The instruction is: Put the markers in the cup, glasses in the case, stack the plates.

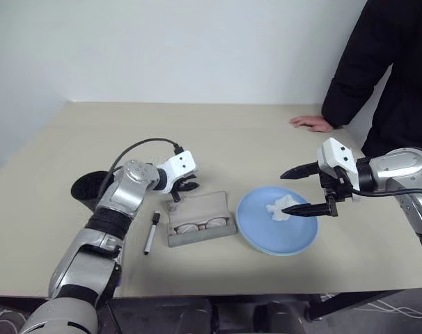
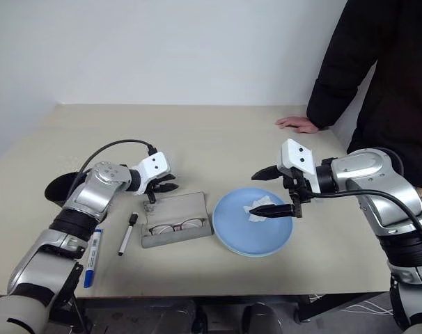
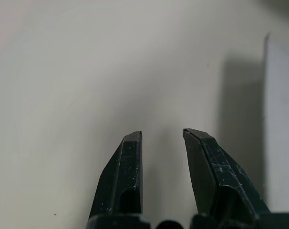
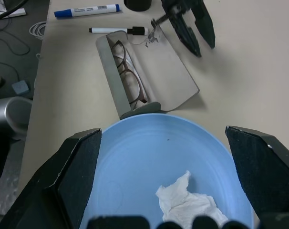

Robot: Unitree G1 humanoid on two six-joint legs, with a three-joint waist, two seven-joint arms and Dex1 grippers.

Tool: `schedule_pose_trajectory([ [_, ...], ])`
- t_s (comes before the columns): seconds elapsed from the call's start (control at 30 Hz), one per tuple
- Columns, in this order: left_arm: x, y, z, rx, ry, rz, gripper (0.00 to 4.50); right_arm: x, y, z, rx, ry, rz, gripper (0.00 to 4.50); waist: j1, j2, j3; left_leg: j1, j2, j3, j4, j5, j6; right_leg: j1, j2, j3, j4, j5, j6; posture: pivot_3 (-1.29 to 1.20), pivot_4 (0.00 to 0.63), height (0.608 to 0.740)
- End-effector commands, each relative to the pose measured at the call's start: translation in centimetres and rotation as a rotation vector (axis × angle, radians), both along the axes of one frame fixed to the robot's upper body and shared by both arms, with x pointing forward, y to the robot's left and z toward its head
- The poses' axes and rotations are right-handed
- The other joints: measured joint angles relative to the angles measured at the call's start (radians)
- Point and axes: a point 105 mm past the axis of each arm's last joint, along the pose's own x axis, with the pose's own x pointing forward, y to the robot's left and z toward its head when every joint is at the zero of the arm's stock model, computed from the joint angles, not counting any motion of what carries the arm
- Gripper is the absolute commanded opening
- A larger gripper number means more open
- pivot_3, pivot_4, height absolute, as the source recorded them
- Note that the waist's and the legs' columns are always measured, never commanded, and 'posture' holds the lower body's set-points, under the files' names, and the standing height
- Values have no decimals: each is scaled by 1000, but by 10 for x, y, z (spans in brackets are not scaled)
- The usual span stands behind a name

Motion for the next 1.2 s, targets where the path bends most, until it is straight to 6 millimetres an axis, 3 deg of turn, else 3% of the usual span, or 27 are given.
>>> schedule_pose_trajectory([
  [0.03,9,-10,14,6,-64,-39,1370,0,2,14,17,-55,6,4500,0,0,0,0,0,0,0,0,0,0,0,0,0,0,0,0,0,697],
  [0.2,7,-15,11,16,-47,-91,1370,-1,2,13,19,-53,2,4500,-1,0,0,0,0,0,1,-1,1,0,0,0,0,0,0,0,0,697],
  [0.3,1,-18,21,2,-39,-154,1370,-2,1,12,19,-51,-3,4500,-1,0,0,0,0,0,1,-1,1,-1,0,0,0,0,0,0,0,697],
  [0.47,-26,-26,28,9,12,-301,87,-1,3,12,23,-52,-4,4500,-2,0,0,-1,0,0,1,-1,1,-1,-1,0,0,0,0,0,0,697],
  [0.73,-42,-19,30,59,28,-327,33,1,6,13,29,-55,8,4500,-1,0,0,-1,0,0,1,-1,1,-1,0,0,0,0,0,0,0,697],
  [1.03,-17,-11,54,-5,-57,-186,33,2,9,12,34,-53,16,4500,-1,0,0,0,0,0,3,-2,1,-1,0,0,0,0,0,0,0,697],
  [1.2,-7,3,27,56,-50,-121,33,2,10,14,38,-54,16,4500,-2,0,0,0,1,0,3,-2,2,0,0,0,0,1,1,0,0,697],
])
